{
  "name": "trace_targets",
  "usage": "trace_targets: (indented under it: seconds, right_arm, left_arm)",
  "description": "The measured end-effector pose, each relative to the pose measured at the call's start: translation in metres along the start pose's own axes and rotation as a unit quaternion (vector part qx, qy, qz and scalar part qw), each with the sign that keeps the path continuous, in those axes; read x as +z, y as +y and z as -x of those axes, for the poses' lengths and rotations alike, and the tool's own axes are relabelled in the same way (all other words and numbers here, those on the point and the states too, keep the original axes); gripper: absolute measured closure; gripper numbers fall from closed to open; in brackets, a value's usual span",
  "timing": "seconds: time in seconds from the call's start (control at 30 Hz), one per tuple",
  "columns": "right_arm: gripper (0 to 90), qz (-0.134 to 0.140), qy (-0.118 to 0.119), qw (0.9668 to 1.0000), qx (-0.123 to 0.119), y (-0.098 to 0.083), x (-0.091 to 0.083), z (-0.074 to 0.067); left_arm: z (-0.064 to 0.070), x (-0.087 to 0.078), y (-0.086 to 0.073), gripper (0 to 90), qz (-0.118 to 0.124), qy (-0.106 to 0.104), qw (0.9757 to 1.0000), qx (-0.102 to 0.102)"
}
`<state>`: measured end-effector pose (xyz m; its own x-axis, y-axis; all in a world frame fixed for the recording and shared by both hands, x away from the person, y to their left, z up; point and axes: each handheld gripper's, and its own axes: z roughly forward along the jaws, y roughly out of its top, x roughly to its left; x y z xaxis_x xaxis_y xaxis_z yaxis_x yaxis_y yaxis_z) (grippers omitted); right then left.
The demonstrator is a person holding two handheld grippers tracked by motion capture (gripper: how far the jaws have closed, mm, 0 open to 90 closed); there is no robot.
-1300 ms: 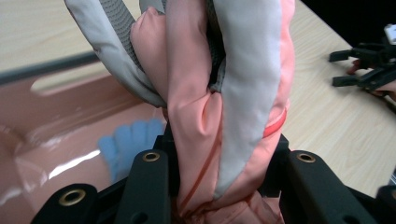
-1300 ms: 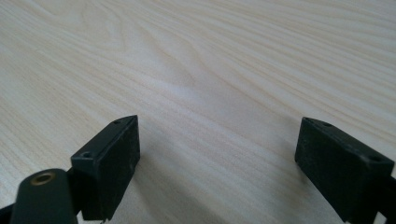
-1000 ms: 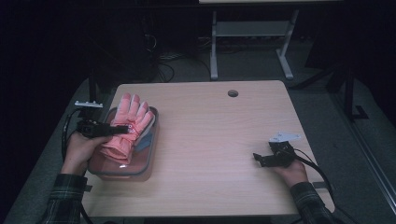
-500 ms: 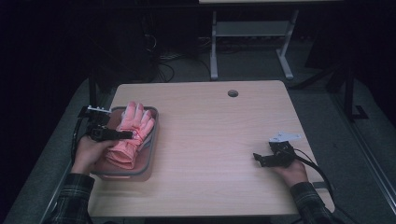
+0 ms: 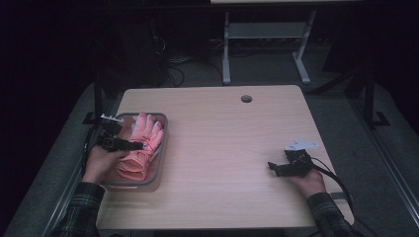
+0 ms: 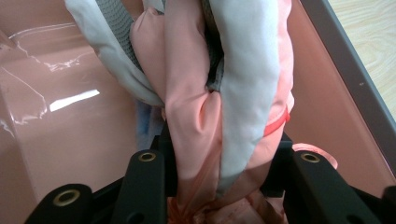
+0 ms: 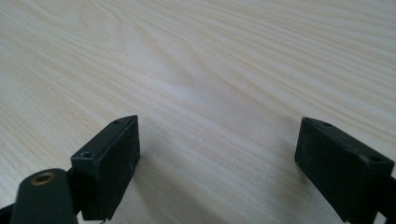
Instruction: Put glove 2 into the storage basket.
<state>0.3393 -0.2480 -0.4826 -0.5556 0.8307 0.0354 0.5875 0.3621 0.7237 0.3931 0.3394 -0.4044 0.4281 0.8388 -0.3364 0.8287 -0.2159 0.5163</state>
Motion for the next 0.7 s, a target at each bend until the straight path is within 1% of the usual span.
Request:
trace_targets:
  seconds: [0.07,0.1,0.13,0.17,0.2,0.23,0.27,0.3,0.33,0.37,0.4,0.43,0.47,0.5,0.53,0.63,0.7]
  right_arm:
    - [13.9,0.000,0.000,1.0000,0.000,0.000,0.000,0.000]
    - [13.9,0.000,0.000,1.0000,0.000,0.000,0.000,0.000]
    - [13.9,0.000,0.000,1.0000,0.000,0.000,0.000,0.000]
    - [13.9,0.000,0.000,1.0000,0.000,0.000,0.000,0.000]
    - [13.8,0.000,0.000,1.0000,0.000,0.000,0.000,0.000]
    - [13.9,0.000,0.000,1.0000,0.000,0.000,0.000,0.000]
    - [13.9,0.000,0.000,1.0000,0.000,0.000,0.000,0.000]
    - [13.9,0.000,0.000,1.0000,0.000,0.000,0.000,0.000]
    - [13.9,0.000,0.000,1.0000,0.000,0.000,0.000,0.000]
    - [13.9,0.000,0.000,1.0000,0.000,0.000,0.000,0.000]
    - [13.9,0.000,0.000,1.0000,0.000,0.000,0.000,0.000]
    - [13.9,0.000,0.000,1.0000,0.000,0.000,0.000,0.000]
    - [13.9,0.000,-0.001,1.0000,0.000,0.000,0.000,0.000]
    - [13.8,0.000,-0.001,1.0000,0.000,0.000,0.000,0.000]
    - [13.9,0.000,-0.001,1.0000,0.000,0.000,0.000,0.000]
    - [13.9,0.000,-0.001,1.0000,-0.001,0.000,0.000,0.000]
    - [13.9,0.000,-0.001,1.0000,0.000,0.000,0.000,0.000]
  left_arm:
    - [-0.001,-0.001,0.000,54.6,0.003,-0.005,1.0000,-0.005]
    - [-0.003,-0.003,0.001,51.9,0.004,-0.011,0.9999,-0.006]
    - [-0.003,-0.003,0.001,48.9,0.004,-0.011,0.9999,-0.006]
    - [-0.003,-0.004,0.002,48.9,0.004,-0.013,0.9999,-0.007]
    - [-0.003,-0.005,0.003,45.6,0.007,-0.014,0.9998,-0.009]
    - [-0.003,-0.007,0.004,39.5,0.009,-0.014,0.9998,-0.008]
    - [-0.003,-0.007,0.004,37.1,0.009,-0.014,0.9998,-0.008]
    - [-0.003,-0.009,0.005,37.1,0.015,-0.014,0.9998,-0.006]
    - [-0.004,-0.014,0.006,32.3,0.022,-0.010,0.9997,-0.002]
    - [-0.004,-0.016,0.007,30.5,0.027,-0.007,0.9996,0.000]
    - [-0.004,-0.016,0.007,30.4,0.027,-0.007,0.9996,0.000]
    - [-0.004,-0.018,0.008,30.4,0.032,-0.007,0.9995,0.001]
    - [-0.004,-0.022,0.010,27.4,0.035,-0.003,0.9994,0.002]
    - [-0.005,-0.024,0.011,26.7,0.037,-0.003,0.9993,0.004]
    - [-0.005,-0.027,0.011,25.5,0.043,-0.002,0.9990,0.007]
    - [-0.003,-0.035,0.013,22.0,0.059,-0.001,0.9982,0.008]
    - [-0.003,-0.041,0.015,20.8,0.067,0.001,0.9977,0.014]
